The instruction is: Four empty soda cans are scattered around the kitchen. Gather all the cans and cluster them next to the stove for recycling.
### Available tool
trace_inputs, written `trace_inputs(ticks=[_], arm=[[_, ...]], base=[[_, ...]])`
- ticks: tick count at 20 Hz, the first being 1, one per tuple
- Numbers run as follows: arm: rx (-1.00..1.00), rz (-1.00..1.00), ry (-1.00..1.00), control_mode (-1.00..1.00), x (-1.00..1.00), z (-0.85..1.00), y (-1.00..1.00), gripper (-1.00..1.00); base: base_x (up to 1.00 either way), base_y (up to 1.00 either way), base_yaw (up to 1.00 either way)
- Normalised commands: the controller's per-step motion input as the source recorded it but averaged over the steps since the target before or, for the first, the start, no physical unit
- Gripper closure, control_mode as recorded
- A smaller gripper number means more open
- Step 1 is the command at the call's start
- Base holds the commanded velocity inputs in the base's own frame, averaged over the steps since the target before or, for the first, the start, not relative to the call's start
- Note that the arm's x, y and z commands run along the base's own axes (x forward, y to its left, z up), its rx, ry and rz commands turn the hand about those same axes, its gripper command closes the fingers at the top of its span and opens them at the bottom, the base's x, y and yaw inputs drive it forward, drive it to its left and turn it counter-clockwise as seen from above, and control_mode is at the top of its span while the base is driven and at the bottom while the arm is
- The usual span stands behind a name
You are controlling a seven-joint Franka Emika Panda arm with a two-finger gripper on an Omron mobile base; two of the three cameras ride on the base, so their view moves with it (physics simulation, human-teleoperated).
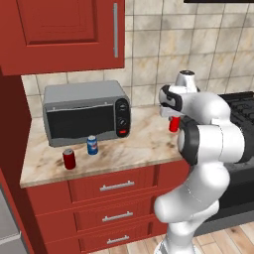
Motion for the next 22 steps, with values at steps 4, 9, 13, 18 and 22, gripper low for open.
trace_inputs(ticks=[4, 9, 13, 18, 22], arm=[[0.00, 0.00, 0.05, -1.00, 0.49, -0.07, -0.09, 1.00], [0.00, 0.00, 0.05, -1.00, 0.44, -0.07, -0.05, 1.00], [0.00, 0.01, 0.03, -1.00, 0.32, -0.03, -0.09, 1.00], [0.00, 0.03, 0.00, -1.00, 0.31, -0.21, -0.14, 1.00], [0.00, 0.04, 0.00, -1.00, 0.32, -0.27, -0.13, 1.00]], base=[[0.00, 0.00, 0.00], [0.00, 0.00, 0.00], [0.00, 0.00, 0.00], [0.00, 0.00, 0.00], [0.00, 0.00, 0.00]])
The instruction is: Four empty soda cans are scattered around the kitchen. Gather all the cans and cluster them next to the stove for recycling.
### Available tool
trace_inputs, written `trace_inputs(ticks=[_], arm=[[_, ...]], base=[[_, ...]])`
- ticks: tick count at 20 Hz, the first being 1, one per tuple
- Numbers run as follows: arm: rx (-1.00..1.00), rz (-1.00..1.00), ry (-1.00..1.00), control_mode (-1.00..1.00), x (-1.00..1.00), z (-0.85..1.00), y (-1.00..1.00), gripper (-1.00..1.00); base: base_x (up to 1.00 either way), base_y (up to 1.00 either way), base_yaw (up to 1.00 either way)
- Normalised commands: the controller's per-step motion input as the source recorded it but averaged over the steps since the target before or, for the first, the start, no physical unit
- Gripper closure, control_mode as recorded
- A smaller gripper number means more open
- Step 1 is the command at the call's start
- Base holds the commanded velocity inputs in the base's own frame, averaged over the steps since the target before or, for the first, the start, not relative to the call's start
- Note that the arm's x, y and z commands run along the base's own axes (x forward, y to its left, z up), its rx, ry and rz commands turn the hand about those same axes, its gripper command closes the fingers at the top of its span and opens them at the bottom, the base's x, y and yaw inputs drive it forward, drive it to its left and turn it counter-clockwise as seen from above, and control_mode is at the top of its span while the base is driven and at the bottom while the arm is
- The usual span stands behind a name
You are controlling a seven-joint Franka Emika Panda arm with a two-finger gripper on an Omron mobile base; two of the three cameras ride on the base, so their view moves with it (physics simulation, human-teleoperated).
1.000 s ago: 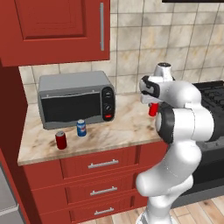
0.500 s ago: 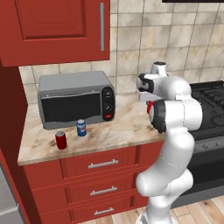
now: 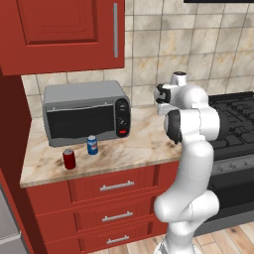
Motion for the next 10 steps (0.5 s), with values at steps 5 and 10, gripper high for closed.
trace_inputs(ticks=[5, 10], arm=[[0.00, 0.05, 0.00, -1.00, 0.32, -0.27, -0.05, 1.00], [0.00, 0.05, 0.00, -1.00, 0.35, -0.15, -0.03, 1.00]], base=[[0.00, 0.00, 0.00], [0.00, 0.00, 0.00]])
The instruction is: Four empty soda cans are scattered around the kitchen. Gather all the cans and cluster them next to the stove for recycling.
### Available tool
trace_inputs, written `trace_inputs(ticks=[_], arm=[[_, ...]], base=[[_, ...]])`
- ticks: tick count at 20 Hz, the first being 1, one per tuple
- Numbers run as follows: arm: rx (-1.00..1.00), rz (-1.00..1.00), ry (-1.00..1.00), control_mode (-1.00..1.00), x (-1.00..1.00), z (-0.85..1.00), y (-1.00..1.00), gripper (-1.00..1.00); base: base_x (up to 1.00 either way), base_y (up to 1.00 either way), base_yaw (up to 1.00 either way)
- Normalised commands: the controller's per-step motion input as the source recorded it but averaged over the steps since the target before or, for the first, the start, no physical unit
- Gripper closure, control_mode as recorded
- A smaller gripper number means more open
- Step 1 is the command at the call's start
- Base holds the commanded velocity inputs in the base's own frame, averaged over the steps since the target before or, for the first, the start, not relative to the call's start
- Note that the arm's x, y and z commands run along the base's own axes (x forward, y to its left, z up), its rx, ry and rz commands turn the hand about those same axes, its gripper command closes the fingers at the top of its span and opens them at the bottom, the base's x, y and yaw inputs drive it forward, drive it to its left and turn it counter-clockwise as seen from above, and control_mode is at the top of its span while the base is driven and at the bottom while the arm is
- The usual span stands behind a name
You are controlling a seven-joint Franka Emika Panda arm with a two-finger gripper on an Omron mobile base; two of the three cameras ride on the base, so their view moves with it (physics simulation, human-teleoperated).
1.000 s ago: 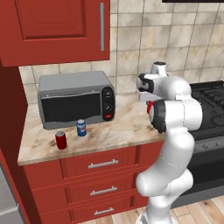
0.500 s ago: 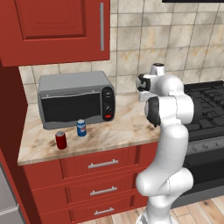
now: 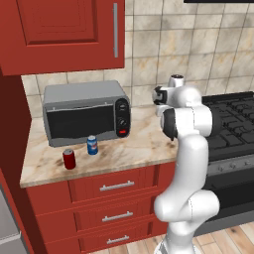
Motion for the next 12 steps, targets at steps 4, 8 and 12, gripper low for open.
trace_inputs(ticks=[4, 8, 12], arm=[[0.00, 0.05, -0.01, -1.00, 0.32, -0.18, -0.04, 1.00], [-0.02, 0.05, -0.04, -1.00, 0.30, -0.25, -0.03, 1.00], [-0.03, 0.03, -0.06, -1.00, 0.30, -0.25, -0.06, 1.00]], base=[[0.00, 0.00, 0.00], [0.00, 0.00, 0.00], [0.00, 0.00, 0.00]])
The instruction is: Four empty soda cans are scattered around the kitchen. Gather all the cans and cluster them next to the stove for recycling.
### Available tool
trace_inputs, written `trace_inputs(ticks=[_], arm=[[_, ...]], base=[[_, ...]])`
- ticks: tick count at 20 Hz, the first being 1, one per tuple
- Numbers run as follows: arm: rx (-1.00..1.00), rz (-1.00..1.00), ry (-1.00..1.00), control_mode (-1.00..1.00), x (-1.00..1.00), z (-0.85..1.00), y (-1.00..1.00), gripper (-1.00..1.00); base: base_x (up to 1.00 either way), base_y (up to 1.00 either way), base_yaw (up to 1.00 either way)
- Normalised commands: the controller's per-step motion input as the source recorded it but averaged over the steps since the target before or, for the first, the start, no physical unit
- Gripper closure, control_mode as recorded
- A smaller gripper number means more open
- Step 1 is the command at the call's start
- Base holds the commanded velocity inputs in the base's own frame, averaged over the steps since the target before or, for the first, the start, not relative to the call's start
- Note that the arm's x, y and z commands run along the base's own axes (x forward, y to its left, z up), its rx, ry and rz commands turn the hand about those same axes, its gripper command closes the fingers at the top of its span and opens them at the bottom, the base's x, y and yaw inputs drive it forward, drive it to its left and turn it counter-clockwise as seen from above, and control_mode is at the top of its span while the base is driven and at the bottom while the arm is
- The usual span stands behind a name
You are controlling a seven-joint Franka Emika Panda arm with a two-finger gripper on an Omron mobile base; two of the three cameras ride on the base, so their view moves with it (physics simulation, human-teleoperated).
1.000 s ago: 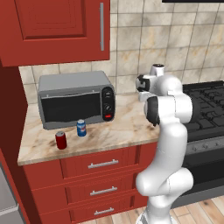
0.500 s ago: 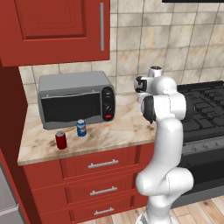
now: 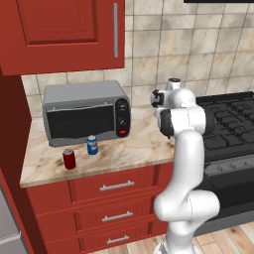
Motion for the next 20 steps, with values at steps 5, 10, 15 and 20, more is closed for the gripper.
trace_inputs(ticks=[5, 10, 15, 20], arm=[[-0.01, 0.03, -0.01, -1.00, 0.24, -0.22, -0.04, 1.00], [0.00, 0.02, 0.00, -1.00, 0.15, -0.21, -0.05, 1.00], [0.00, 0.00, 0.00, -1.00, 0.10, -0.12, -0.02, 1.00], [0.00, 0.00, 0.00, -1.00, 0.04, -0.02, -0.02, 1.00]], base=[[0.00, 0.00, 0.00], [0.00, 0.00, 0.00], [0.00, 0.00, 0.00], [0.00, 0.00, 0.00]])
